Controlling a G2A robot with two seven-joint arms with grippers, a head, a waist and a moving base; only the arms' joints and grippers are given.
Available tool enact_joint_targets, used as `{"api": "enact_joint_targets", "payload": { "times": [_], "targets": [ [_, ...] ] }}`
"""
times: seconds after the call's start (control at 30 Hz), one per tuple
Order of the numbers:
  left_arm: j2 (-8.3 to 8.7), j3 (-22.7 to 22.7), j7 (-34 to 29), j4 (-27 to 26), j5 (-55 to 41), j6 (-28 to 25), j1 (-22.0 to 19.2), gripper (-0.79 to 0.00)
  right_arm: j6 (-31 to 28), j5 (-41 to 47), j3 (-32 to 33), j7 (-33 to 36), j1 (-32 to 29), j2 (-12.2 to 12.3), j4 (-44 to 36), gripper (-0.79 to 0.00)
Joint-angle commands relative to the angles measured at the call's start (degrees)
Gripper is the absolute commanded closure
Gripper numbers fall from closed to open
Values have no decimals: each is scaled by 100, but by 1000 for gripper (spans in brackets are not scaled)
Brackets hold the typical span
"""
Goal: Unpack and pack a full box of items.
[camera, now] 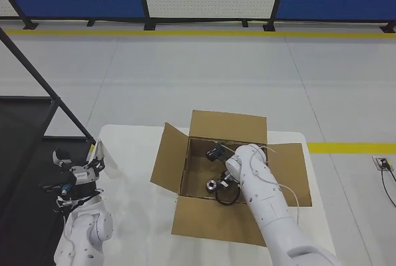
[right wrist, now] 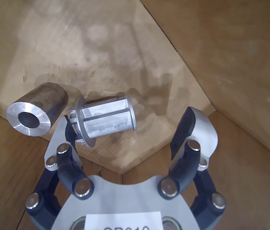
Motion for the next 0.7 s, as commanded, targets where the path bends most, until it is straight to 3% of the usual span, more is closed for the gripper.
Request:
{"api": "enact_joint_targets", "payload": {
  "times": [0.0,0.1,0.23,0.33,0.37,0.43,0.47,0.67],
  "targets": [
    [-1,4,3,8,-1,5,-5,-785,8,35,-24,-53,58,7,148,-785],
    [-3,5,7,15,-3,26,-10,-785,32,109,-52,-102,146,14,340,-594],
    [-5,7,3,34,-1,37,-12,-785,1,198,-83,-170,249,32,528,-508],
    [-7,20,9,43,4,42,-17,-785,-26,246,-114,-200,311,46,640,-348],
    [-8,26,8,45,11,42,-20,-785,-24,270,-120,-216,328,51,664,-277],
    [-10,37,6,45,8,37,-27,-785,-41,314,-129,-244,356,65,698,-31],
    [-10,41,4,45,14,35,-29,-785,-57,331,-134,-247,367,73,707,0],
    [-11,53,14,46,35,17,-32,-785,-428,492,-99,-335,346,163,403,0]
  ]
}}
